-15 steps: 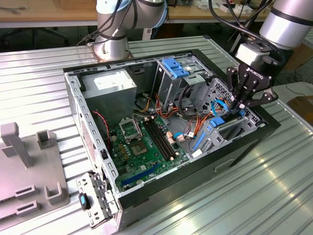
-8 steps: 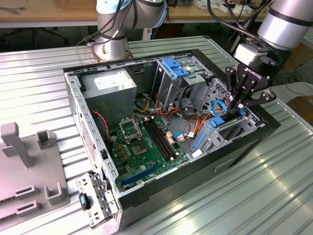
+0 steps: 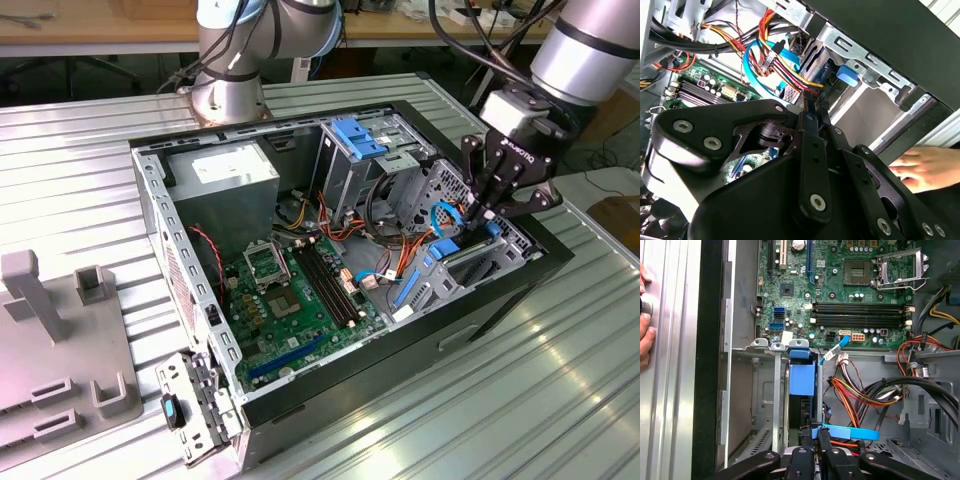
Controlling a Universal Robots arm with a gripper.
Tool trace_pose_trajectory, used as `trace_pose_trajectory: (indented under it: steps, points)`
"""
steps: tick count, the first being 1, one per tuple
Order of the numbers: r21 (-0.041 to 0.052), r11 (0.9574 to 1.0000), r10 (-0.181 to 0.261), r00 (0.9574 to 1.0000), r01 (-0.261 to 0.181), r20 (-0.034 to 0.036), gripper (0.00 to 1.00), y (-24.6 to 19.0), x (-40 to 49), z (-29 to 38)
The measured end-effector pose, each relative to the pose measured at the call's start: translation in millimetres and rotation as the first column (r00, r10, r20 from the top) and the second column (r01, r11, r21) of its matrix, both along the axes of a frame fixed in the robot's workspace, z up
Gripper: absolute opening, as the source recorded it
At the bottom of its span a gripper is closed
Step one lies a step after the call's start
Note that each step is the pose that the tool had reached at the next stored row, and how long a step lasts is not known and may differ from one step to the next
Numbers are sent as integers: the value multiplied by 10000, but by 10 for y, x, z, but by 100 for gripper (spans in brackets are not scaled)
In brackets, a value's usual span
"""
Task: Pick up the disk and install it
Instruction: 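Insert the second disk wire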
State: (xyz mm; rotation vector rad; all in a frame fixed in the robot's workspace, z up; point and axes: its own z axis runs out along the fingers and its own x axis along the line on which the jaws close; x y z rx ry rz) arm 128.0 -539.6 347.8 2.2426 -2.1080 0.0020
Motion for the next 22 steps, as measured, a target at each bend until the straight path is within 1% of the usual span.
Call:
trace_pose_trajectory:
  steps: [2,5,7,8,9,10,11,12,14,22]
  points:
    - [189,9998,0,10000,0,-4,16,-45,1,2]
    - [285,9996,1,10000,0,-4,16,-53,1,14]
    - [415,9991,1,10000,-1,-6,16,-63,1,16]
    - [502,9987,-1,10000,2,-10,16,-76,0,16]
    - [537,9986,-6,10000,7,-14,16,-117,1,16]
    - [541,9985,-12,10000,13,-14,16,-145,1,16]
    - [561,9984,-16,10000,17,-14,16,-148,1,16]
    - [680,9977,-28,10000,29,-15,16,-159,1,14]
    - [701,9975,-38,10000,39,-15,16,-179,1,13]
    - [699,9975,-38,10000,39,-15,16,-184,1,-4]
